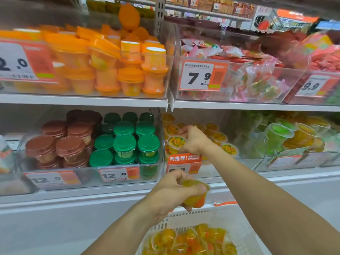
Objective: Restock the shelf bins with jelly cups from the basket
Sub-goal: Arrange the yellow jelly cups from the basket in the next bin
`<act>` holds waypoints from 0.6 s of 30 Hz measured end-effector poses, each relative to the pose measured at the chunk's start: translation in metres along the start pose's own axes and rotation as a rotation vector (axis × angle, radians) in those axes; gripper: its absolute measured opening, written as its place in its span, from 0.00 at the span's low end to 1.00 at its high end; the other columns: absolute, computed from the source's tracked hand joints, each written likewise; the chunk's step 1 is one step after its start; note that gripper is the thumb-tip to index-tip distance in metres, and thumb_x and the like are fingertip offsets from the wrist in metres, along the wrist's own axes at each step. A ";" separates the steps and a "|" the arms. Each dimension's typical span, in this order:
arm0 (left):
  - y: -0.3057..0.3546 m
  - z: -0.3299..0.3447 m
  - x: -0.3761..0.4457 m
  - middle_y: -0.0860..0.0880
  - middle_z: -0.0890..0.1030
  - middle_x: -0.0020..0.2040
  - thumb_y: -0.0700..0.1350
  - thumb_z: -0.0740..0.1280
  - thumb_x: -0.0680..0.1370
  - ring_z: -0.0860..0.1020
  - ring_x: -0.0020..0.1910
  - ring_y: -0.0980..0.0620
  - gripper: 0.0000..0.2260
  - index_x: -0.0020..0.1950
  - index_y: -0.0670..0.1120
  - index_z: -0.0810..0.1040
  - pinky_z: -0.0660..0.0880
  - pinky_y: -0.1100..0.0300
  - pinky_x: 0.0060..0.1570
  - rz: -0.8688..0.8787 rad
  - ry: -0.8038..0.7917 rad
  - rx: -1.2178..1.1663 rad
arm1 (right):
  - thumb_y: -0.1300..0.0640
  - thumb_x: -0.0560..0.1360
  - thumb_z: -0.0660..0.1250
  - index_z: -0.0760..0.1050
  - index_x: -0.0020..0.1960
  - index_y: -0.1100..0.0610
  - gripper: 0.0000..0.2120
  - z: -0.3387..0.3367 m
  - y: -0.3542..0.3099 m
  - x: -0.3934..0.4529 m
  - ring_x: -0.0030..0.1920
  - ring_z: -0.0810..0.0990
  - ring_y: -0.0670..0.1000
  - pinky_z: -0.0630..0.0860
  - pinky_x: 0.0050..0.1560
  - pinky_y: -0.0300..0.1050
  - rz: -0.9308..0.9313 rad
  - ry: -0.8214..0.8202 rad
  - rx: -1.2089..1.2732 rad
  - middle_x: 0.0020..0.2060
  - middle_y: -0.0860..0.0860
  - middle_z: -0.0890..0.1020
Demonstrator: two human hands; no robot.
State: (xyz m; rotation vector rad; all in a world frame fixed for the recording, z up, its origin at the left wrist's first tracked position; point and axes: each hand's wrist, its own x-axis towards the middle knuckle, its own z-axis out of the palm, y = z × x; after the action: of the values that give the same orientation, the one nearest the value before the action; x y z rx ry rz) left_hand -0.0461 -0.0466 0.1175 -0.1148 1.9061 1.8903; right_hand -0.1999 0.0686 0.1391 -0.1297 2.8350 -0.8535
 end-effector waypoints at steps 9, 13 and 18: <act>-0.002 0.028 0.001 0.42 0.82 0.50 0.42 0.81 0.66 0.81 0.34 0.53 0.18 0.51 0.46 0.78 0.79 0.60 0.37 -0.043 0.024 -0.017 | 0.51 0.59 0.85 0.62 0.69 0.63 0.48 -0.009 -0.010 0.003 0.58 0.79 0.56 0.79 0.60 0.53 0.074 -0.166 -0.056 0.61 0.56 0.76; 0.000 0.035 0.003 0.44 0.80 0.51 0.43 0.81 0.66 0.79 0.35 0.55 0.19 0.53 0.47 0.78 0.80 0.59 0.40 -0.047 0.035 0.003 | 0.60 0.62 0.84 0.65 0.63 0.66 0.39 -0.012 -0.014 0.001 0.45 0.86 0.55 0.84 0.46 0.50 0.096 -0.222 0.024 0.53 0.59 0.81; 0.002 0.041 0.007 0.46 0.79 0.48 0.44 0.81 0.66 0.79 0.29 0.59 0.19 0.52 0.47 0.78 0.79 0.59 0.40 -0.043 0.035 0.015 | 0.64 0.62 0.83 0.67 0.65 0.67 0.37 -0.009 -0.016 0.008 0.46 0.86 0.57 0.84 0.46 0.54 0.102 -0.257 0.070 0.57 0.60 0.80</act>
State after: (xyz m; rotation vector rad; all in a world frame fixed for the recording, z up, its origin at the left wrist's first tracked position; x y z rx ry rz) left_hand -0.0427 -0.0050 0.1185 -0.1841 1.9249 1.8578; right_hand -0.2085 0.0593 0.1541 -0.0786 2.5469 -0.8469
